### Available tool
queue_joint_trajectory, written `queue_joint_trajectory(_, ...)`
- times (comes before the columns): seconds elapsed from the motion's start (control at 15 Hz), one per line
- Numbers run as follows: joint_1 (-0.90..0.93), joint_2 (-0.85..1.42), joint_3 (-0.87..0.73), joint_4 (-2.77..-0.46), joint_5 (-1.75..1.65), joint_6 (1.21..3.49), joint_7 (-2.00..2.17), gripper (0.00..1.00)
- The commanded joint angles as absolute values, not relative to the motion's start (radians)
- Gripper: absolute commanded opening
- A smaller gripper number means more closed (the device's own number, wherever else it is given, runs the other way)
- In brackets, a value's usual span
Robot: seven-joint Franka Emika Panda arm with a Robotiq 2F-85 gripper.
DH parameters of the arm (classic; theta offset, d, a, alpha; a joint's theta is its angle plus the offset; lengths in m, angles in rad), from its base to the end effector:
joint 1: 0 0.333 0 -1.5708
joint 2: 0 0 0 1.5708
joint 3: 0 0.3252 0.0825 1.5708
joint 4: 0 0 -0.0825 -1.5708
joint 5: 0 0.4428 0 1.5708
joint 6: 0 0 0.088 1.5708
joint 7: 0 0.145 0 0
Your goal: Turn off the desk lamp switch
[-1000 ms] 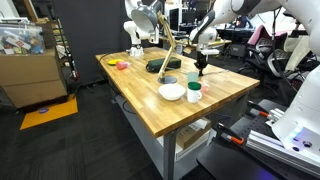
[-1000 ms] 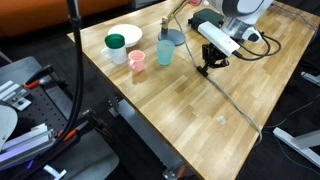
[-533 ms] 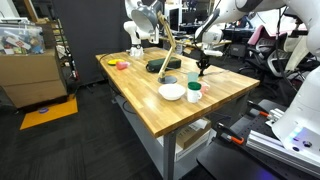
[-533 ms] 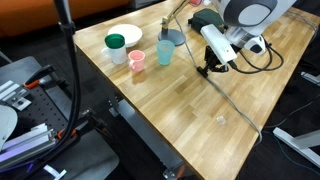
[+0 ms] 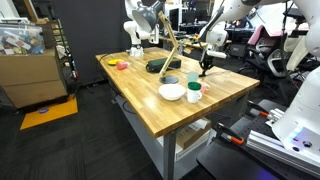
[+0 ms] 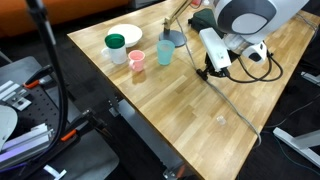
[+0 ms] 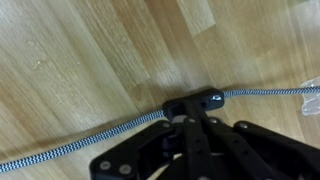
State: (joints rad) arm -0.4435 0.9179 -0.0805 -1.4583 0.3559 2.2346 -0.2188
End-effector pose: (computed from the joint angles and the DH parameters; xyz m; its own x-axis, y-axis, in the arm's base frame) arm 0.6574 -0.3495 0.0499 0.8696 -0.4815 -0.1093 -0.4937 -0.8439 -0.2102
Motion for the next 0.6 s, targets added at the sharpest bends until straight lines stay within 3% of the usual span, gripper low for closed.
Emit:
queue_joint_trajectory(0.0, -0.453, 0.897, -0.081, -1.544, 0.36, 2.322, -0.202, 0.0)
queue_joint_trajectory(0.53, -0.413, 0.808, -0.079, -1.633, 0.307, 2.448, -0.231, 0.0)
